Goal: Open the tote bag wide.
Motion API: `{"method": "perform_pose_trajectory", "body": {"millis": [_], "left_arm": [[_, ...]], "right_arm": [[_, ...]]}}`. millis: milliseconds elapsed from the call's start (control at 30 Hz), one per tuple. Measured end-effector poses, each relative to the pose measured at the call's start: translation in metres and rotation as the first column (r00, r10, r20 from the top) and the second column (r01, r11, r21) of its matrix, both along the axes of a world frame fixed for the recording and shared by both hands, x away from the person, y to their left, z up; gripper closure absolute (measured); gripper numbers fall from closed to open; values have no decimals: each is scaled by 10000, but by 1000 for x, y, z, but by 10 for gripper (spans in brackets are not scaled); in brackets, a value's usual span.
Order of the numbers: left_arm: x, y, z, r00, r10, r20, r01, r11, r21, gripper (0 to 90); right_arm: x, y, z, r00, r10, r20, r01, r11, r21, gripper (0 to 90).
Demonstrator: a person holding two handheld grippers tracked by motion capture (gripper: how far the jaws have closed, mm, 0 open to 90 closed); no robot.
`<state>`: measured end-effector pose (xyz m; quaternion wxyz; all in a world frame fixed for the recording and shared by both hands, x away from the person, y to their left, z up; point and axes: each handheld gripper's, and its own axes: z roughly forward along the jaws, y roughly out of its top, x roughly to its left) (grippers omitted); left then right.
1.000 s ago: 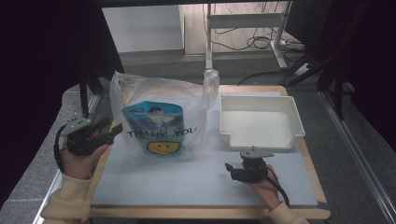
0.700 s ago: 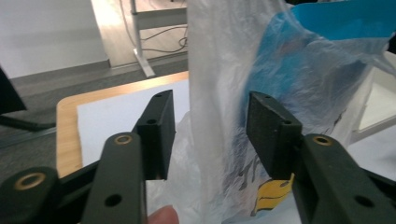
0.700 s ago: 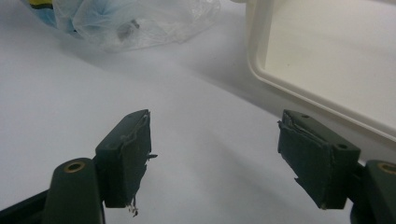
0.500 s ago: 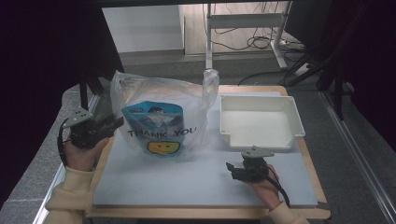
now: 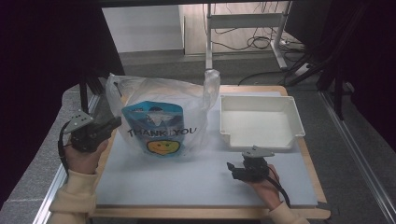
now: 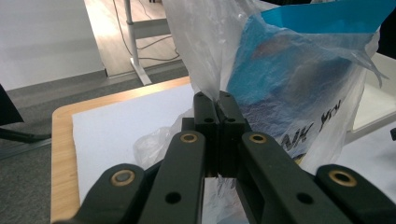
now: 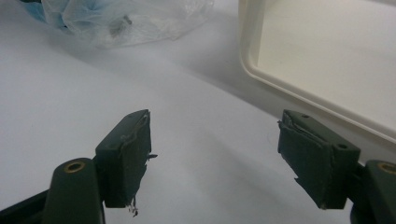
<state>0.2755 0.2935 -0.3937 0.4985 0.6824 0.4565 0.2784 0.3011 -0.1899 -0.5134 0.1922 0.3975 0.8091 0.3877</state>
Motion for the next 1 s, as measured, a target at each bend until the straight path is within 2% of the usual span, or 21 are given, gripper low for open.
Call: {"method": "perform_pose_trajectory", "body": {"millis": [300, 533, 700, 833, 1000], "left_arm": [[-8, 7, -7, 9998, 0, 182, 7, 9991, -421, 900], [-10, 15, -11, 9998, -27, 183, 37, 9985, -555, 900], [-10, 16, -12, 9998, -66, 199, 78, 9981, -618, 900], [-10, 15, -11, 9997, -104, 207, 117, 9981, -611, 900], [-11, 14, -11, 9998, -110, 194, 122, 9980, -627, 900]], "right_arm": [[-2, 1, 2, 9996, 103, 255, -105, 9999, 88, 262], [-7, 8, 8, 9962, 438, 748, -446, 9990, 89, 273], [-7, 12, 18, 9929, 533, 1068, -561, 9981, 236, 280], [-5, 14, 31, 9891, 556, 1366, -629, 9968, 495, 290], [-1, 16, 46, 9864, 613, 1523, -731, 9946, 732, 305]]}}
